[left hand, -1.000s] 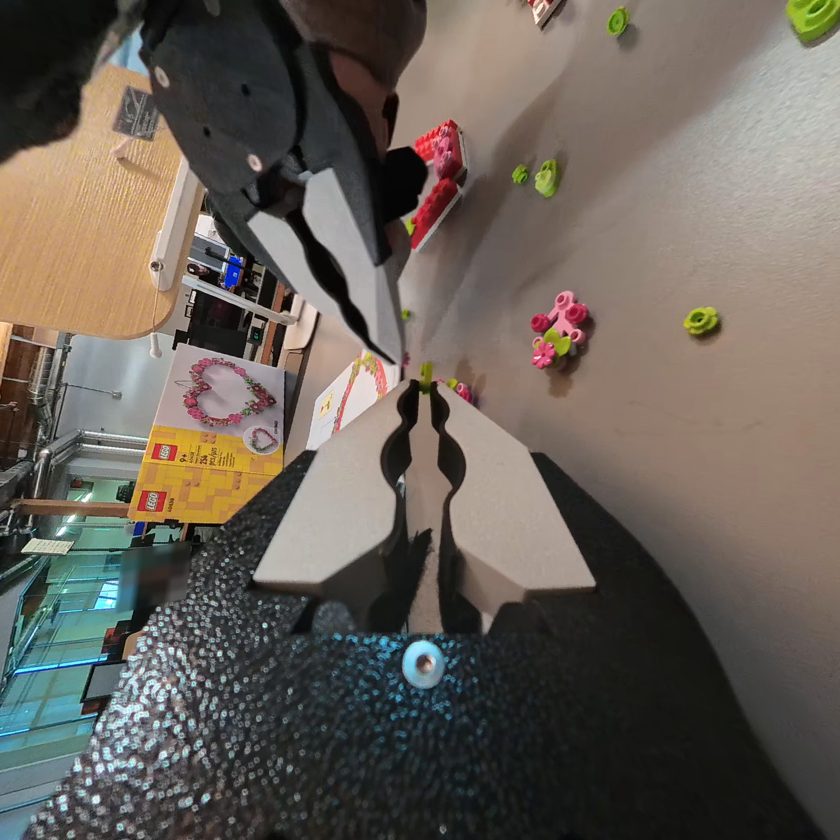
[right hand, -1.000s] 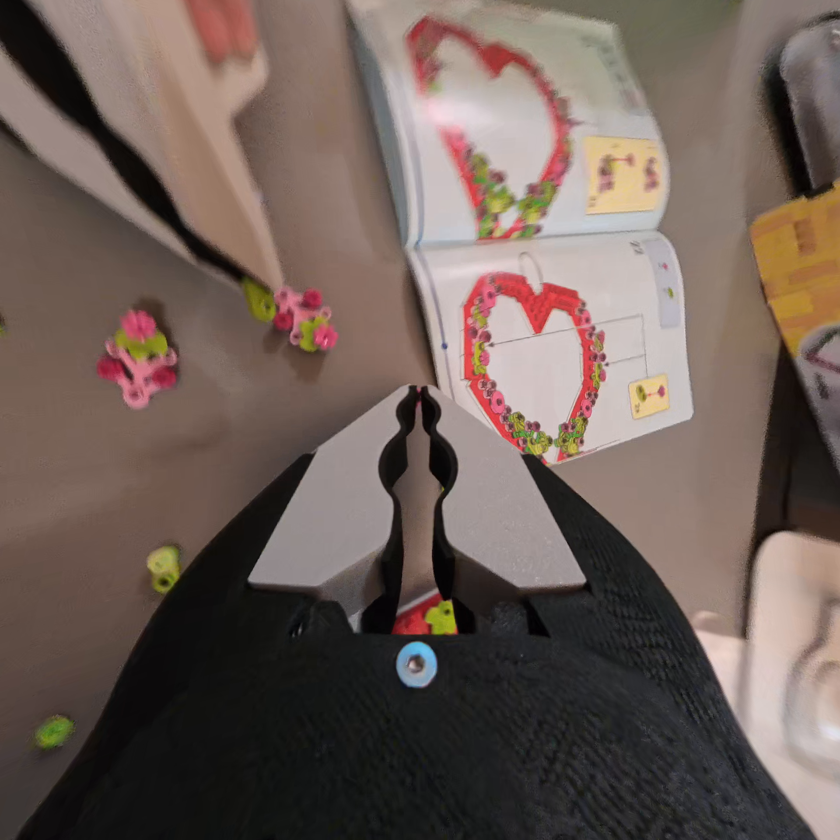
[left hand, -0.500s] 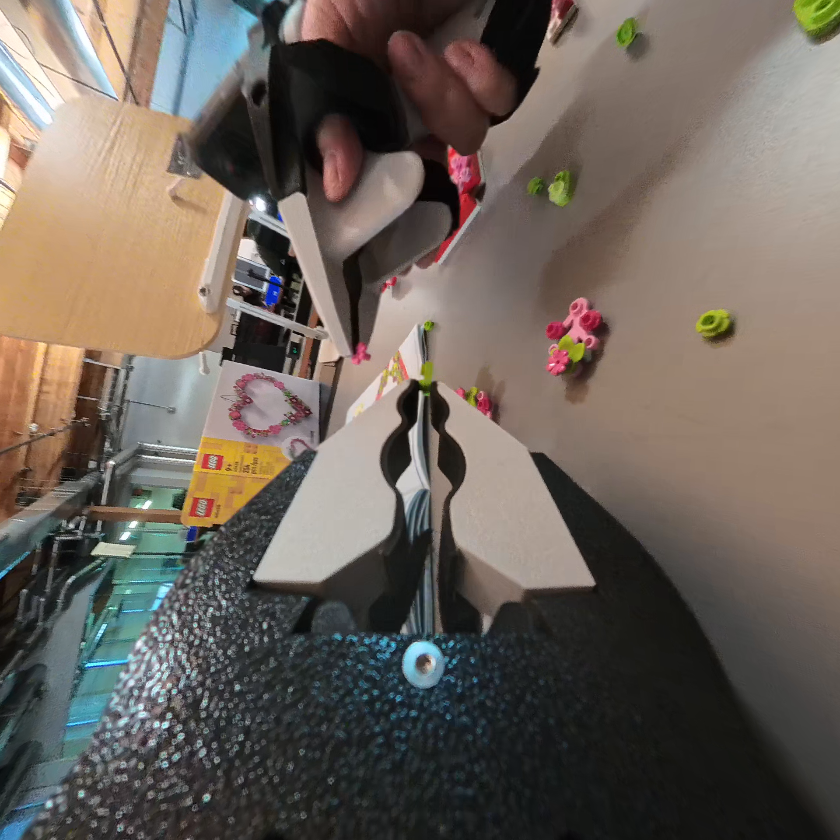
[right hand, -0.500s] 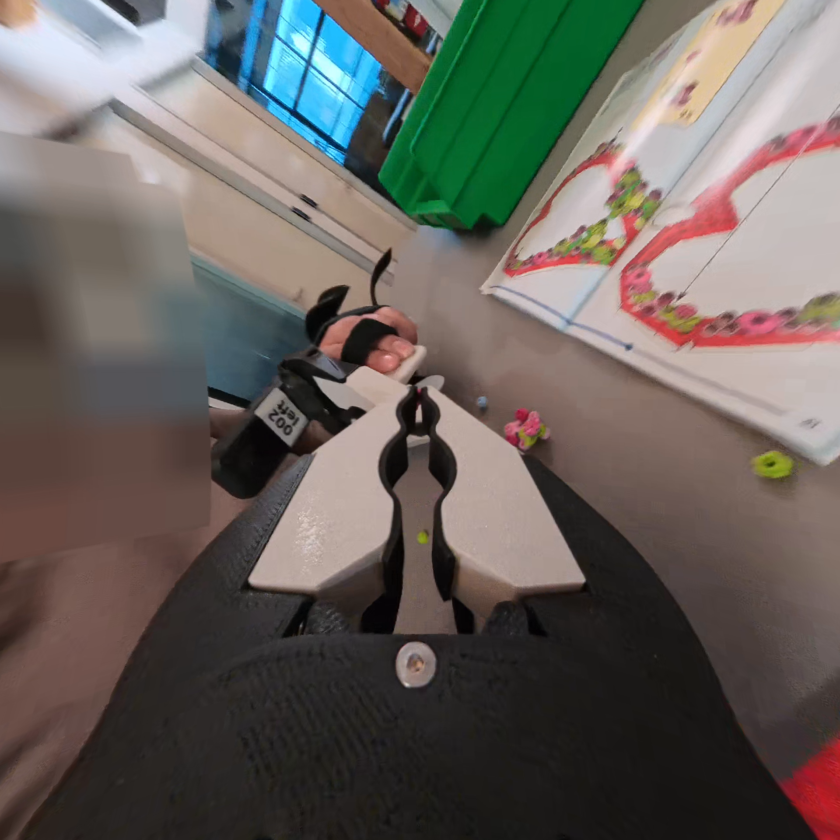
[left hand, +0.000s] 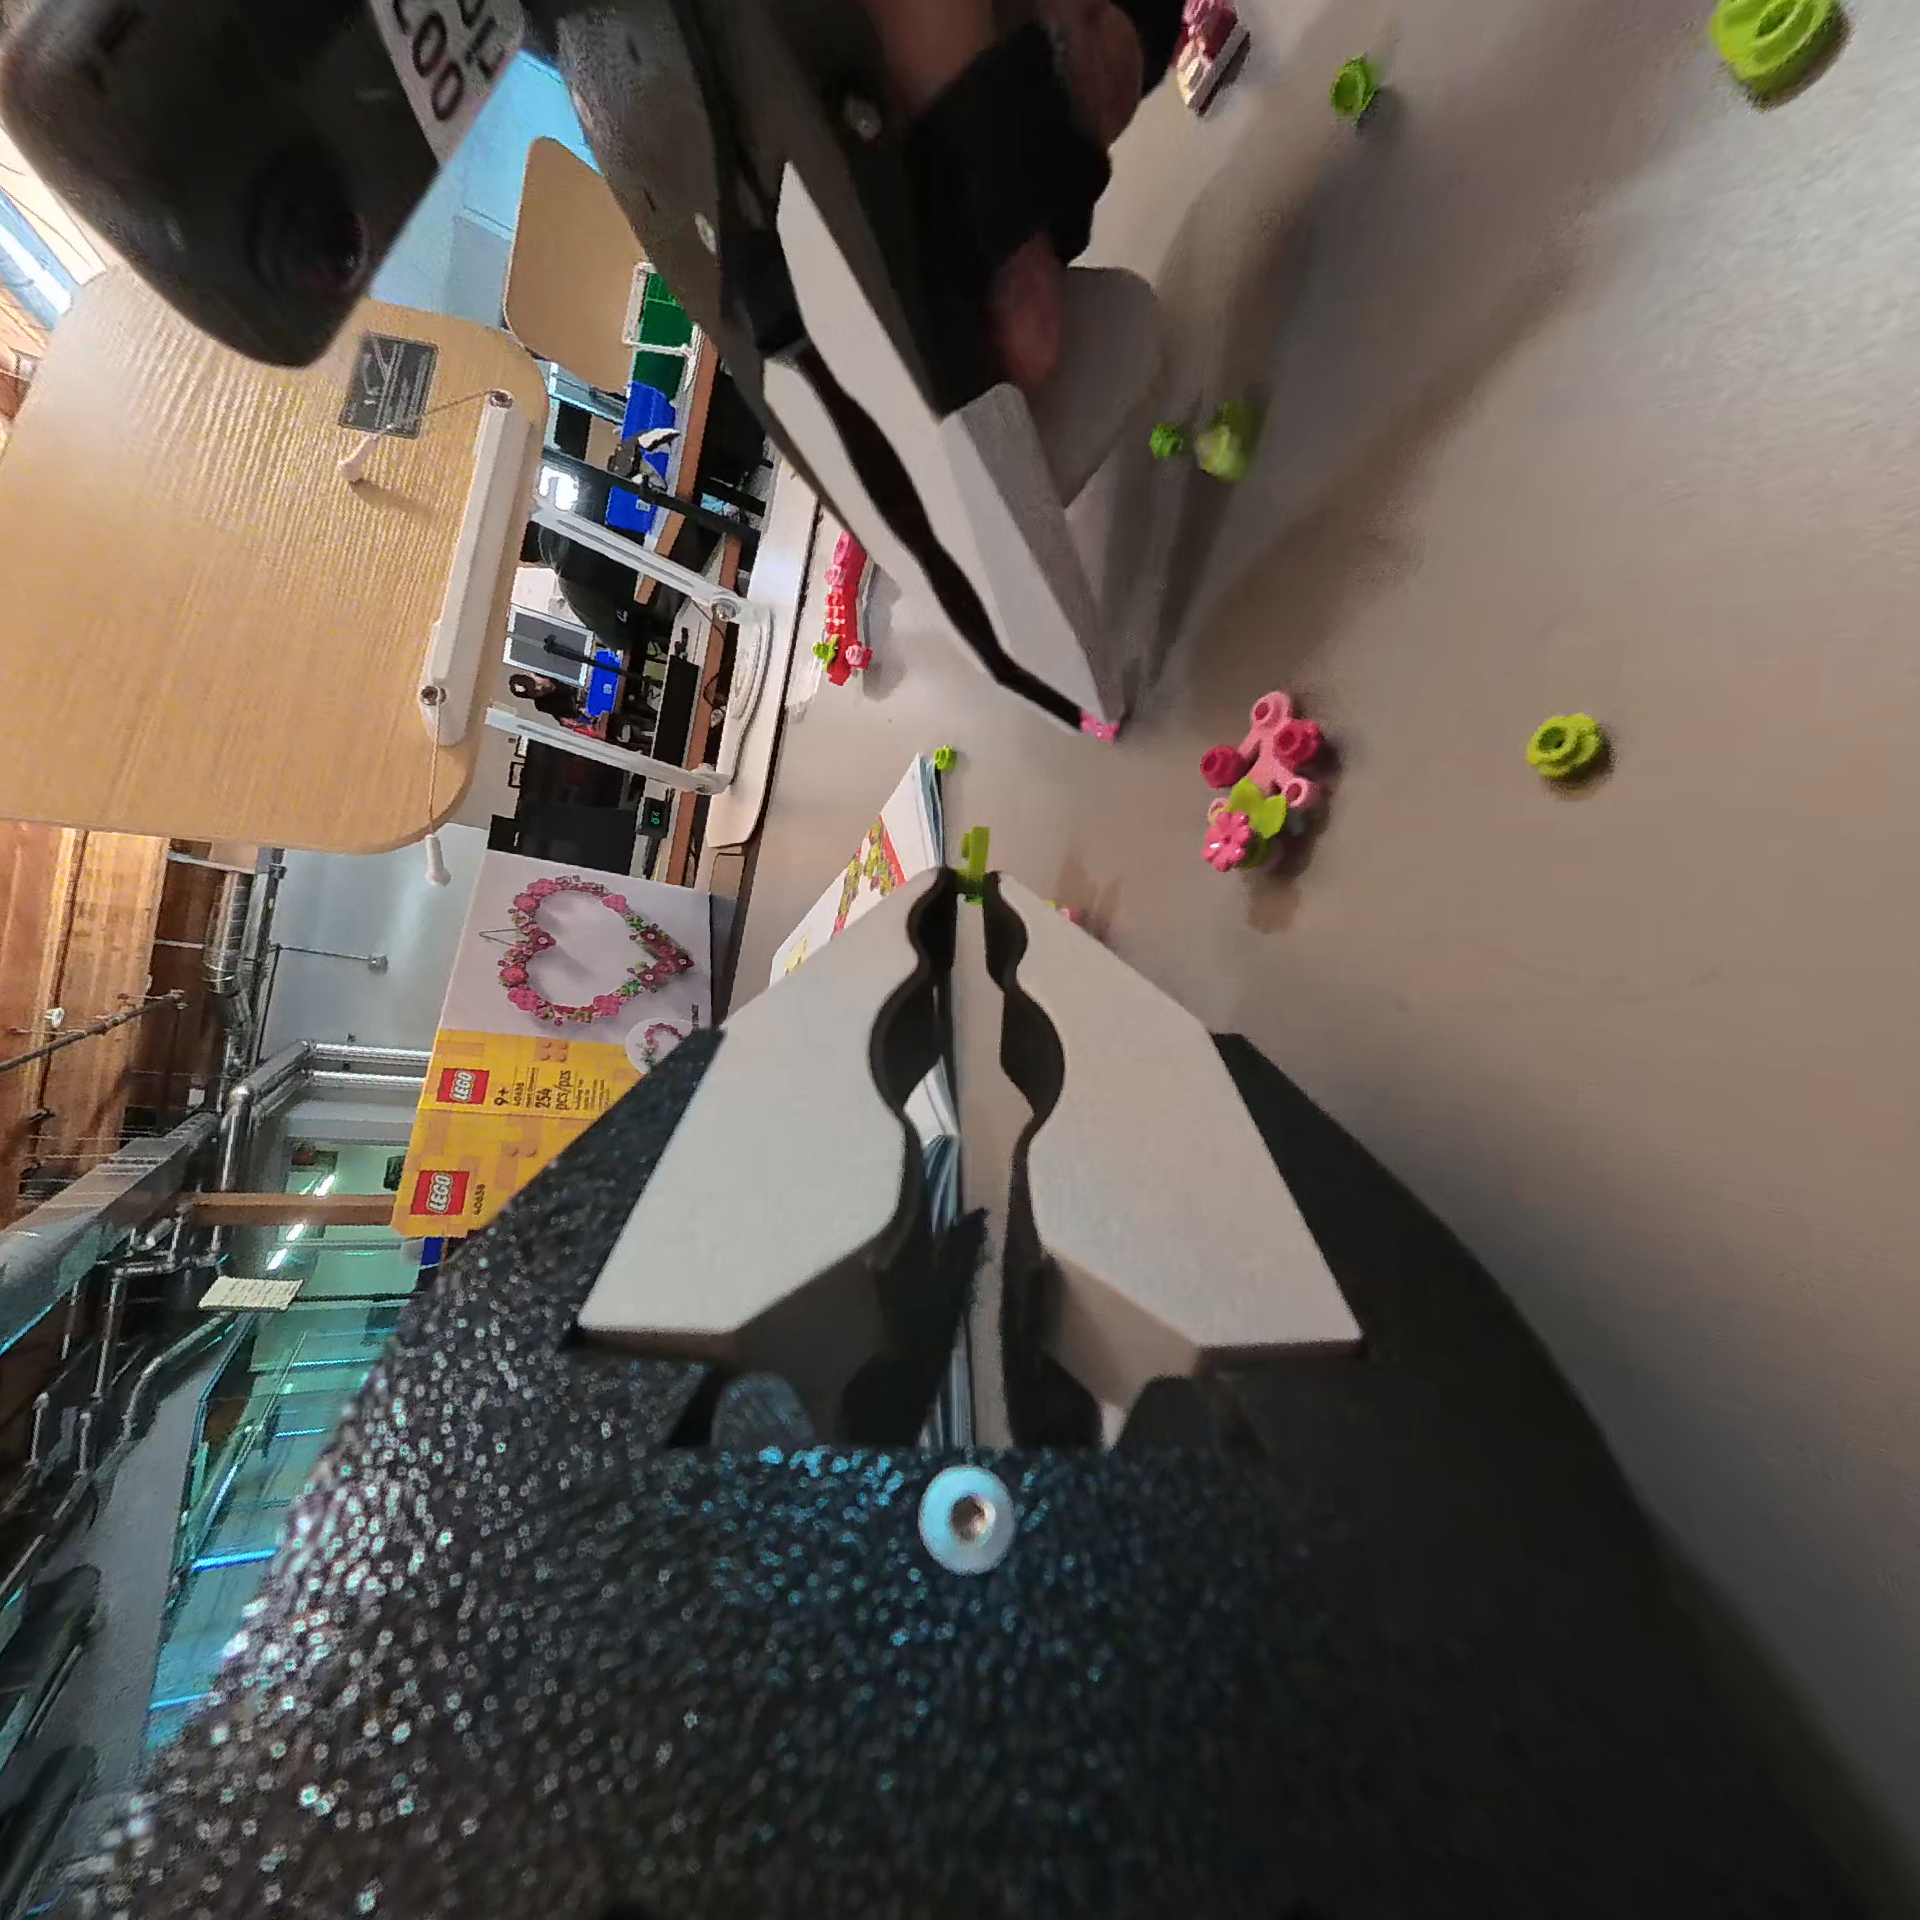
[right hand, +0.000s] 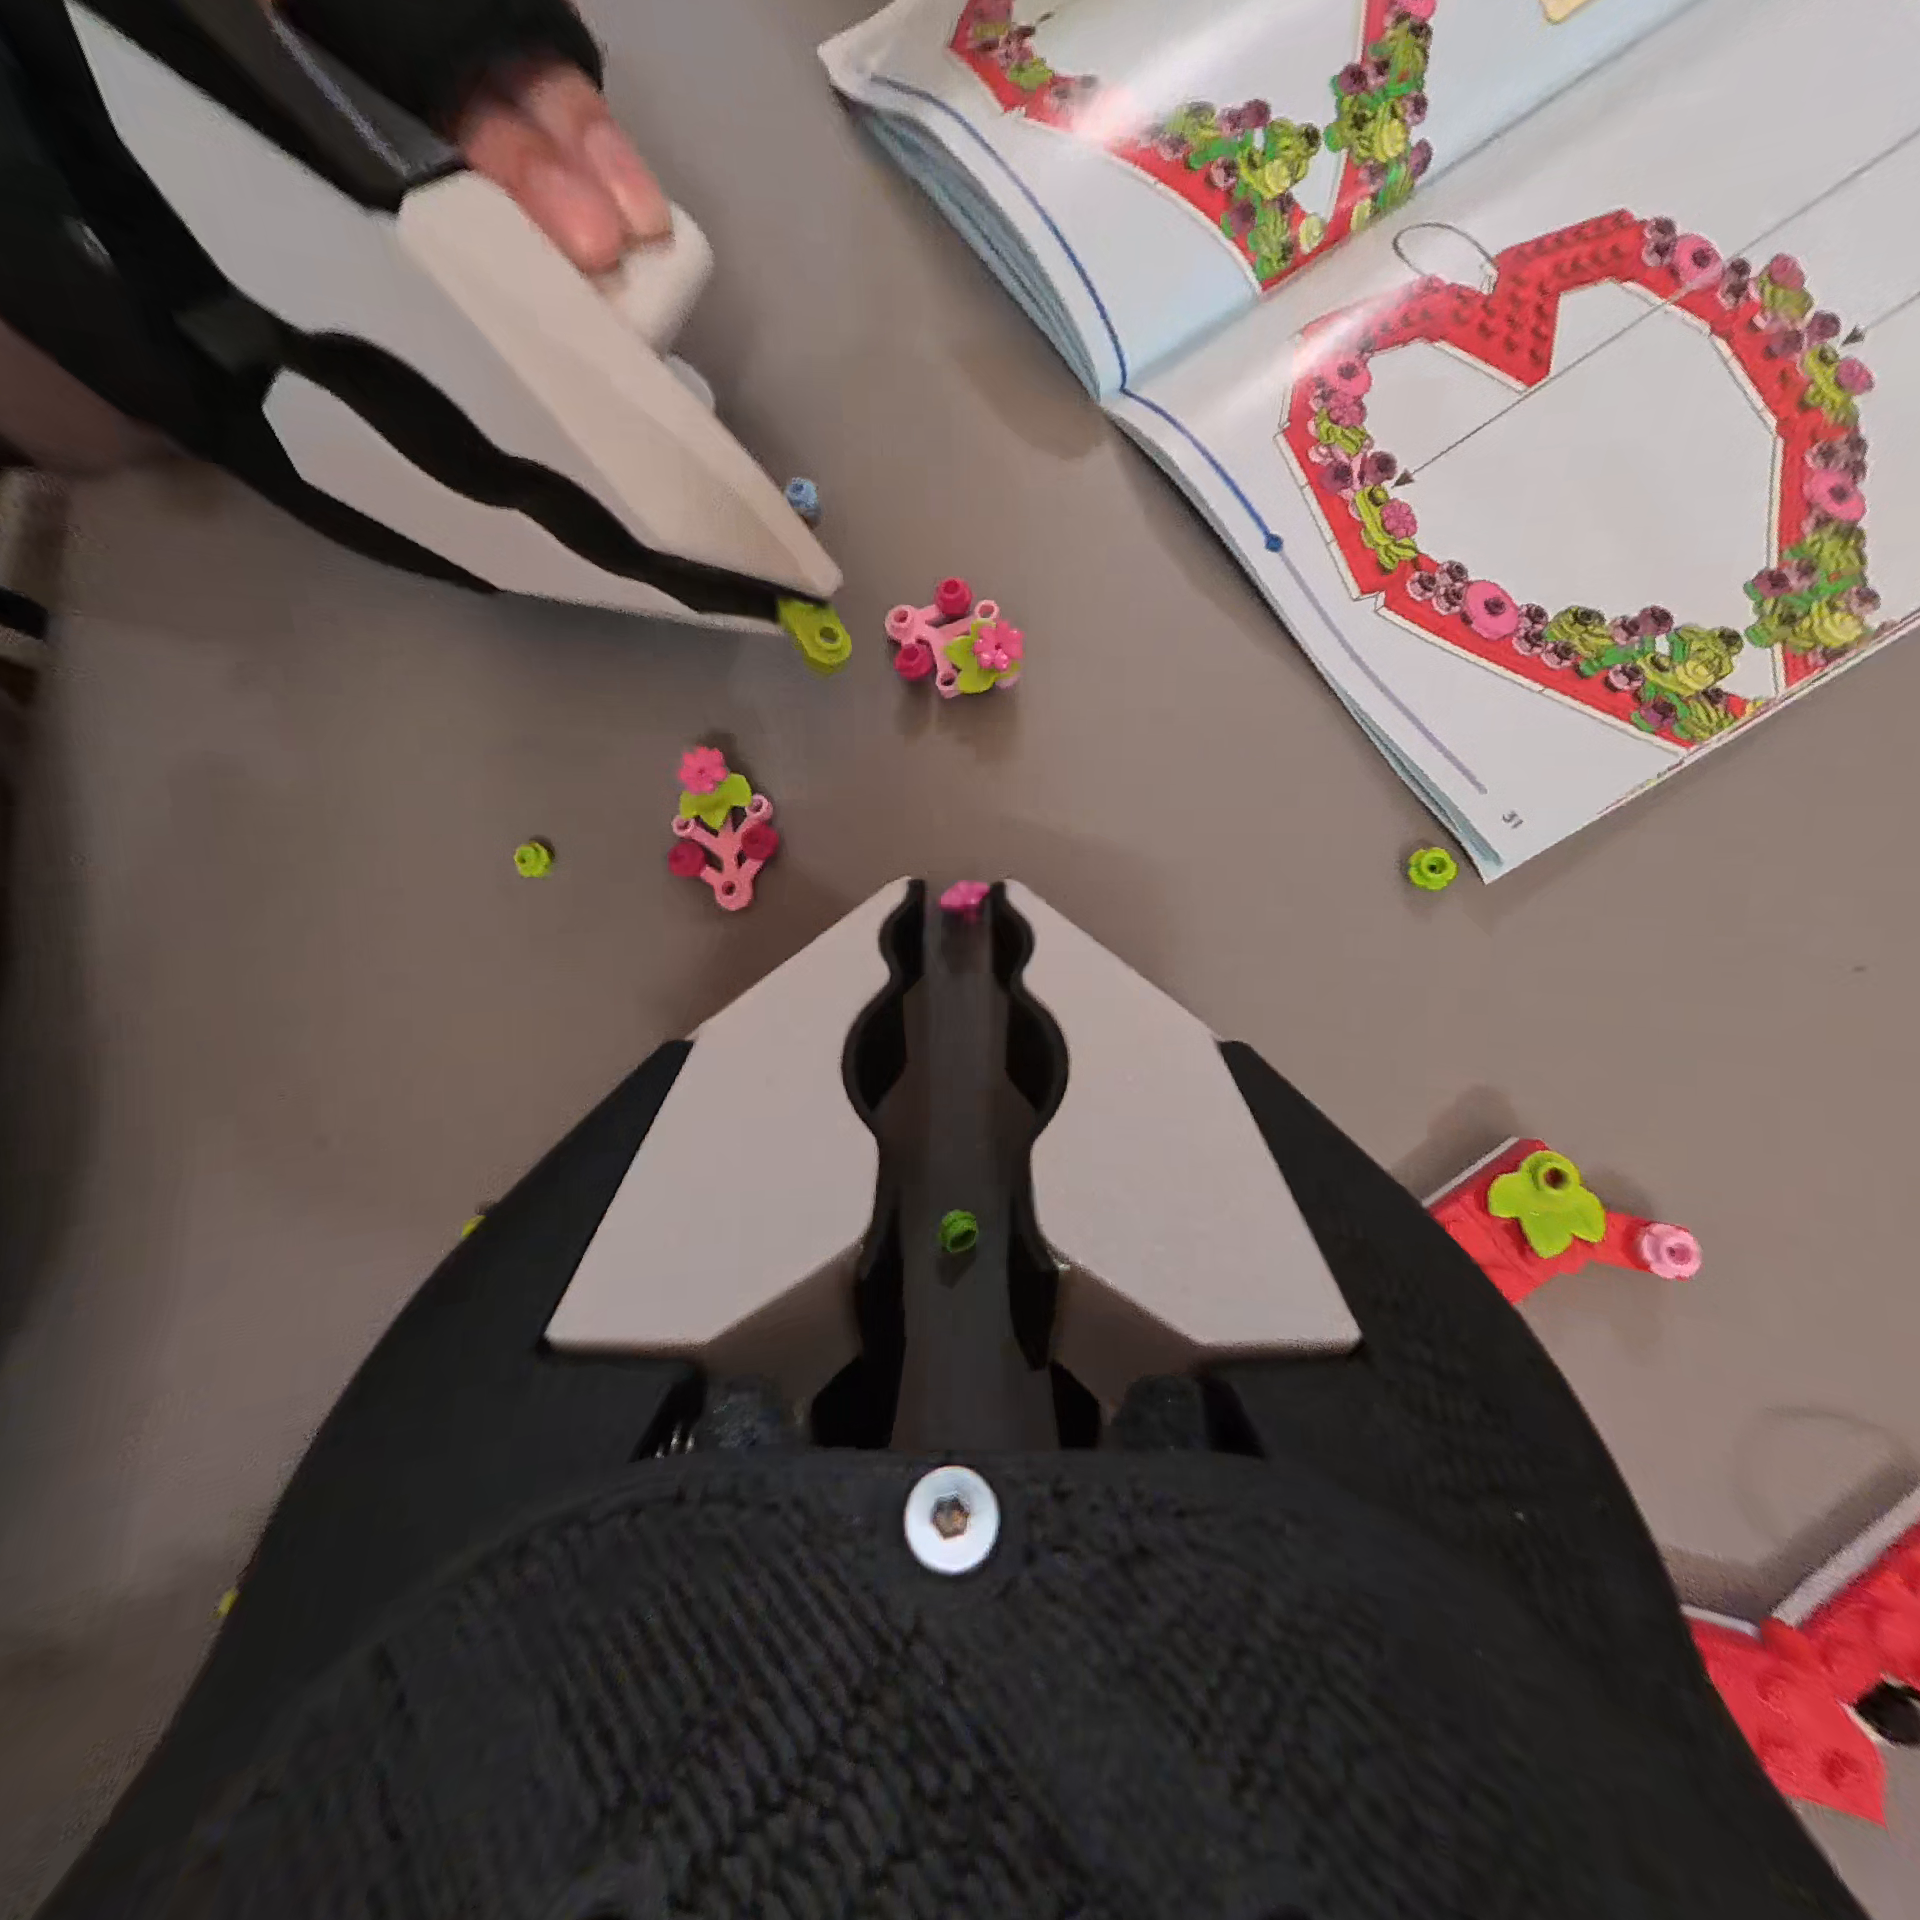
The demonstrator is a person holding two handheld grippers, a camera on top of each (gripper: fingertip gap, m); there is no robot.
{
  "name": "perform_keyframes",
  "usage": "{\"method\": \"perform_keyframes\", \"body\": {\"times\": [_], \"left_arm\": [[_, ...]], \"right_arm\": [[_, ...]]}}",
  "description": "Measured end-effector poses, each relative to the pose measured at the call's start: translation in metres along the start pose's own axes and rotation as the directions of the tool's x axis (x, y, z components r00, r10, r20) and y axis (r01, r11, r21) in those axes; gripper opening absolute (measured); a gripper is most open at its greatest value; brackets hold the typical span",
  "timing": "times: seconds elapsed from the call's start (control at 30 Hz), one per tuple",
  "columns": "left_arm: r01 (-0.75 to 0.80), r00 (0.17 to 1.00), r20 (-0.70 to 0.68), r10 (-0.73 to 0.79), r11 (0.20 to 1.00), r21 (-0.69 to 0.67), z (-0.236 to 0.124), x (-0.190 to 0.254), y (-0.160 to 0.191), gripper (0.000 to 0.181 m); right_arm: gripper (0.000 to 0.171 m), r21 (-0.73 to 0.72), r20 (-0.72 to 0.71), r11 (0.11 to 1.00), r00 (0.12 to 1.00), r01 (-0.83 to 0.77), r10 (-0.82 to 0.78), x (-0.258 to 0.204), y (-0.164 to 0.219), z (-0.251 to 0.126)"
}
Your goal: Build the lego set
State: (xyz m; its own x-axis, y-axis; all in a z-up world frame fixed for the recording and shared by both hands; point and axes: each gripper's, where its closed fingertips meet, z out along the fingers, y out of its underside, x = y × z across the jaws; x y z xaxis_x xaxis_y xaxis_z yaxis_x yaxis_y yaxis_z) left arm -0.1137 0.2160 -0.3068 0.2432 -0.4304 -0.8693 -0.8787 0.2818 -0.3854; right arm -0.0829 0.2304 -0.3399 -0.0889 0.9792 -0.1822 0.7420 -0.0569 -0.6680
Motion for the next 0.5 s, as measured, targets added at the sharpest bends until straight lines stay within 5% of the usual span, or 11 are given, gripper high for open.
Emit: {"method": "perform_keyframes", "body": {"times": [0.03, 0.23, 0.5], "left_arm": [[0.009, 1.000, -0.003, -0.009, 1.000, 0.003, 0.000, 0.000, 0.000, 0.002], [0.100, 0.995, -0.016, -0.100, 0.994, 0.039, -0.002, -0.003, -0.003, 0.002], [0.176, 0.984, -0.044, -0.173, 0.981, 0.080, -0.003, -0.003, -0.008, 0.003]], "right_arm": [[0.017, -0.016, -0.017, 0.999, 0.999, 0.032, -0.032, 0.000, 0.002, 0.000], [0.027, -0.016, -0.149, 0.954, 0.943, 0.299, -0.298, -0.010, -0.017, -0.004], [0.012, -0.092, -0.314, 0.775, 0.721, 0.625, -0.618, -0.024, -0.038, -0.003]]}}
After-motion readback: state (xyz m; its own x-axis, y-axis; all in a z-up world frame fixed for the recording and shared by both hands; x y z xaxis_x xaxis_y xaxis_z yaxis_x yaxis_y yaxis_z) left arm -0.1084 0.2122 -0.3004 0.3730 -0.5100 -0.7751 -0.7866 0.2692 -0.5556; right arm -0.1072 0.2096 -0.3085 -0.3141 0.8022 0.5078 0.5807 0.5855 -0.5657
